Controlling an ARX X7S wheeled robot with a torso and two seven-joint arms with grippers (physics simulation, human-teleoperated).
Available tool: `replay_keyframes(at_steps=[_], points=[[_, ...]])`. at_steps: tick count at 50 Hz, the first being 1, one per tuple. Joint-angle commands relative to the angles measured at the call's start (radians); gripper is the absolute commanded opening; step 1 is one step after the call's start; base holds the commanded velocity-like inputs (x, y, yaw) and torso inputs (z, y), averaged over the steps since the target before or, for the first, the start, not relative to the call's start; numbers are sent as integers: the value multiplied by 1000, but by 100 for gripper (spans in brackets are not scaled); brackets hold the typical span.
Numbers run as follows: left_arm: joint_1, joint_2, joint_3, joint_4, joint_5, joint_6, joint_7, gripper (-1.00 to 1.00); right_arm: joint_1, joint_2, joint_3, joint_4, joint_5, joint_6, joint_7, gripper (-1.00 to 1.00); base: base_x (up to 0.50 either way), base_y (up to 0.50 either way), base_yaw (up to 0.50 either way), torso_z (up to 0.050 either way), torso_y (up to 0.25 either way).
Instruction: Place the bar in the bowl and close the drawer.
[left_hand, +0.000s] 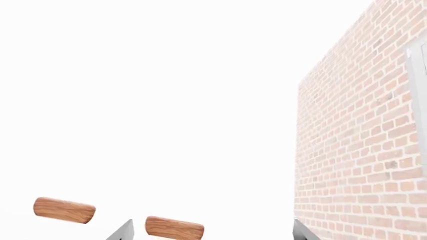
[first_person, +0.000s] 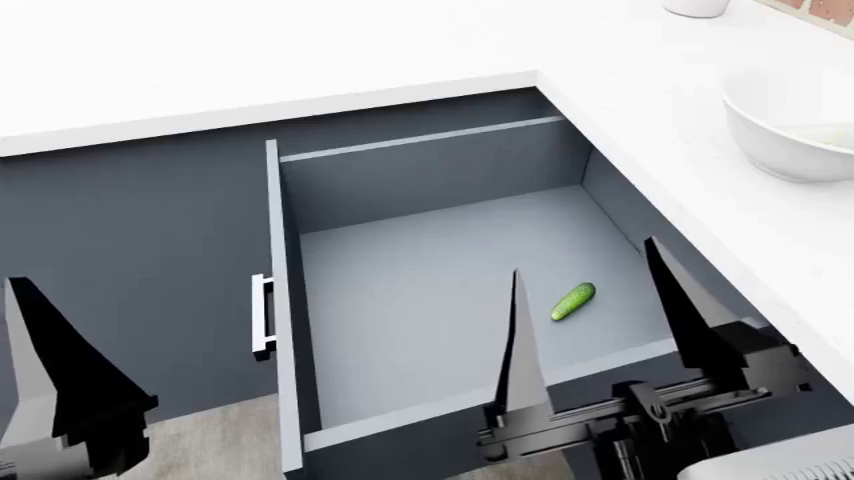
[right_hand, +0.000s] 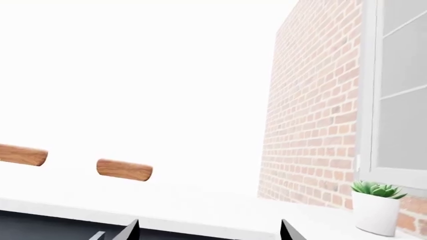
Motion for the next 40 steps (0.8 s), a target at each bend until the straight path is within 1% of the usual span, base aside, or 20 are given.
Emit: replay_keyframes(at_steps=[1,3,10,18,20,24,30,40], points=[[-31,-25,21,13,-22,-76,3,100,-3,9,15,-20,1,3,13,100,0,0,0,0,0],[-41,-31,24,12,-34,-101,1,100,-4,11,19,-23,3,4,15,100,0,0,0,0,0],[-110,-72,53,-47,-161,-302,-9,100,5,10,22,-35,2,20,23,100,0,0,0,0,0],[-170,-90,66,-137,-272,-450,-22,100,7,6,24,-33,-17,24,41,100,0,0,0,0,0],[-181,-91,66,-157,-277,-477,-34,100,11,3,26,-32,-14,30,44,100,0,0,0,0,0],[-170,-91,69,-184,-270,-476,-32,100,13,2,23,-31,-17,34,47,100,0,0,0,0,0],[-128,-93,37,-196,-277,-447,-33,100,10,1,16,-11,-20,17,44,100,0,0,0,0,0],[-78,-84,8,-231,-275,-401,-29,100,12,2,7,-28,-25,38,48,100,0,0,0,0,0]])
